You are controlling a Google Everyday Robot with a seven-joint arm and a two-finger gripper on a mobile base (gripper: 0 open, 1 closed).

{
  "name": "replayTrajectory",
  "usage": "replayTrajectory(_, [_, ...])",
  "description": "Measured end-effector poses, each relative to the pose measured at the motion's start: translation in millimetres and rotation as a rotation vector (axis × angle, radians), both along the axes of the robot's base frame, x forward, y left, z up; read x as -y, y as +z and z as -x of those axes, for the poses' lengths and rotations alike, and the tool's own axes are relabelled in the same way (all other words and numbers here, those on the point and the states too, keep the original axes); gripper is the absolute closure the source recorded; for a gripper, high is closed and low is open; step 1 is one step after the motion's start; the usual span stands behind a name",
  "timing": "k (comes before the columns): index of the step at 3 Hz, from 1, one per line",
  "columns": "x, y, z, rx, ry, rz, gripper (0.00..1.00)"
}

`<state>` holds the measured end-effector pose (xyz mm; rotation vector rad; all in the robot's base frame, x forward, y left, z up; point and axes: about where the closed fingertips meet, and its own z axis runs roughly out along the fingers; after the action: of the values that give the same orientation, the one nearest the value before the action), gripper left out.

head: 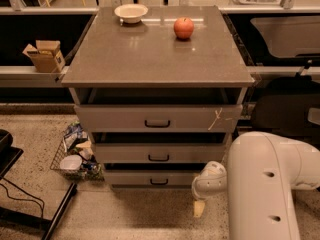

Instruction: Open bottom drawer

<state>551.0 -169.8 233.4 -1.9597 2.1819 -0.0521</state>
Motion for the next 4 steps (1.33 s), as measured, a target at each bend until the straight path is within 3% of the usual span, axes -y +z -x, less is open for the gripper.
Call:
replayTrajectory(3, [-4.4, -63.5, -66.2, 0.072, 0.069, 0.075, 0.00])
replayTrajectory(4, [-7.8, -69.5, -80.0, 0.085, 0.068, 0.097, 0.15])
